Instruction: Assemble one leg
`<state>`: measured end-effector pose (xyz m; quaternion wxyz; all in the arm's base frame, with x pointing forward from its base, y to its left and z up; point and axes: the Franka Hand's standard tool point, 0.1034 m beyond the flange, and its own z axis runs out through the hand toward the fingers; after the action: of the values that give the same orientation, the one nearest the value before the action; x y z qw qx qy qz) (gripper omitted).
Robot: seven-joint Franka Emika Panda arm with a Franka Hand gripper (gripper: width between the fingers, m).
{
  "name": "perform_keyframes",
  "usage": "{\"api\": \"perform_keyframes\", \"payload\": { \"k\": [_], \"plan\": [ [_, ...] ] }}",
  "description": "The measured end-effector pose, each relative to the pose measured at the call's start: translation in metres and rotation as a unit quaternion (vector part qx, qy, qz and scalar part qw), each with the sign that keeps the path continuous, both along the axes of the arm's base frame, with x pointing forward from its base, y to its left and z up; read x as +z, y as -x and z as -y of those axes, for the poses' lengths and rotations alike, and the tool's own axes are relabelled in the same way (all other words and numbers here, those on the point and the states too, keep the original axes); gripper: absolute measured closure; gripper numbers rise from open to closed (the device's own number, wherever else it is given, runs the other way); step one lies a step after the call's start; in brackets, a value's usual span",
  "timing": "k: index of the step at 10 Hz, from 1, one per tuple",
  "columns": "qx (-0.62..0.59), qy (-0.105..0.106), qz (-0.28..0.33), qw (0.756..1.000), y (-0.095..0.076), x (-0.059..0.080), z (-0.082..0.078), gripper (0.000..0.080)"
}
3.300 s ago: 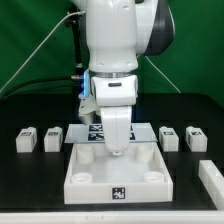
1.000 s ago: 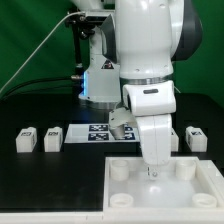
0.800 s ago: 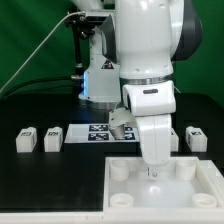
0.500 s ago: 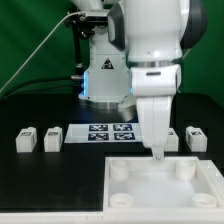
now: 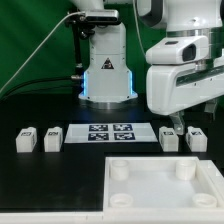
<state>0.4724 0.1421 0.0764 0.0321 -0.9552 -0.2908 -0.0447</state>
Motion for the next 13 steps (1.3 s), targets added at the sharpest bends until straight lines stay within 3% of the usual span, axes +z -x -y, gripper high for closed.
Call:
{"api": "perform_keyframes", "payload": {
  "k": [2,3,4,6,7,9,10,13],
  "plan": [
    [-0.124,-0.016,-0.017,0.992,0.003,-0.005,-0.004,0.0151],
    [-0.213,-0.026,-0.043,0.976,0.013,-0.020,-0.014,0.0151],
    [-0.265,-0.028,-0.055,0.962,0.019,-0.024,-0.027,0.0151],
    [-0.332,-0.029,-0.069,0.940,0.029,-0.028,-0.043,0.0151],
    [-0.307,-0.018,-0.084,0.948,0.031,-0.028,-0.040,0.0151],
    [-0.308,-0.016,-0.089,0.947,0.031,-0.028,-0.039,0.0151],
    [-0.318,0.016,-0.167,0.933,0.043,-0.028,-0.036,0.0151],
    [-0.310,0.065,-0.299,0.900,0.056,-0.034,-0.043,0.0151]
  ]
}}
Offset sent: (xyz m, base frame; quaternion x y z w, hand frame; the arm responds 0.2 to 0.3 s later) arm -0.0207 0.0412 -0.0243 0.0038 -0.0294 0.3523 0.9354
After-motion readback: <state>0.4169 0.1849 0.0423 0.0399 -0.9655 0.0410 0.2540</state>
